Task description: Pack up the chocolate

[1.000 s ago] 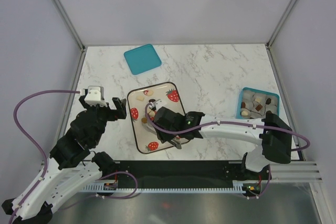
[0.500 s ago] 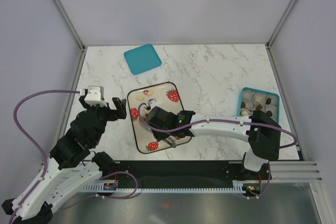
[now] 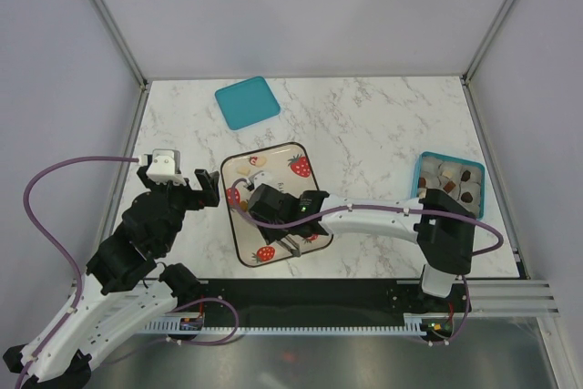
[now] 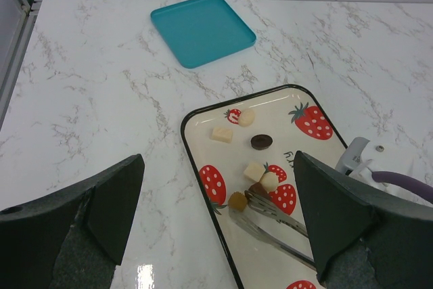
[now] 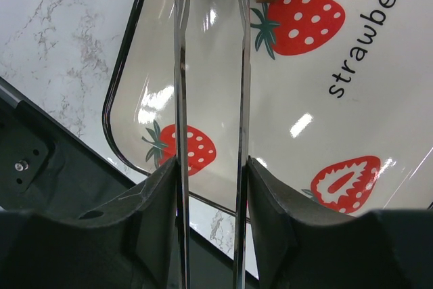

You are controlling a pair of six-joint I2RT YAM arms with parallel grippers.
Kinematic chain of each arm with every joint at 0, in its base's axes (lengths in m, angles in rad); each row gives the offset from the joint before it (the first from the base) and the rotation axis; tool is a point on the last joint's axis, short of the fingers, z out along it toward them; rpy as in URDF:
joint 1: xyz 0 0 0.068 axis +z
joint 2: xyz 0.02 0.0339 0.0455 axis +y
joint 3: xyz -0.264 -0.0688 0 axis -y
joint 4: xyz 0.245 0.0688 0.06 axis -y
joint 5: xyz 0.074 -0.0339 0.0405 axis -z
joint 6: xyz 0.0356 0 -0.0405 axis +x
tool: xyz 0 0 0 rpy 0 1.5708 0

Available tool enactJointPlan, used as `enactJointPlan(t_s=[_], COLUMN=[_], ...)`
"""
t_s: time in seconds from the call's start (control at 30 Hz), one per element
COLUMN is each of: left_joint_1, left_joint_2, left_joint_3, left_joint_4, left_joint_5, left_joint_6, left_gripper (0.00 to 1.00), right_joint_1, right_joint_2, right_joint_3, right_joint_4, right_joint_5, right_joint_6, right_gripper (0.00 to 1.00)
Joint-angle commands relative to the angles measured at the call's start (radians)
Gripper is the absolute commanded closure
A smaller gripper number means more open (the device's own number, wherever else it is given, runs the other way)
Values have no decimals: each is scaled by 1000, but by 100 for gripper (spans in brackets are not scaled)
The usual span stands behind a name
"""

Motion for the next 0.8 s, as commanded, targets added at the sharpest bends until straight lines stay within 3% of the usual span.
enactJointPlan(t_s=[0.0, 0.37, 0.77], left_joint_1=[-4, -4, -4], left_joint_2=[-5, -5, 1], left_joint_3=[-7, -11, -11], left_joint_4=[30, 33, 33], left_joint_5=[-26, -30, -29], left_joint_6=[-3, -3, -2], left_gripper=[0, 0, 0], right_joint_1=[4, 4, 2], right_joint_2=[21, 4, -229], right_joint_3=[58, 44, -21], right_joint_4=[29, 28, -11], right_joint_5=[31, 29, 46], right_joint_6=[-17, -21, 21], right_gripper=[50, 59, 64])
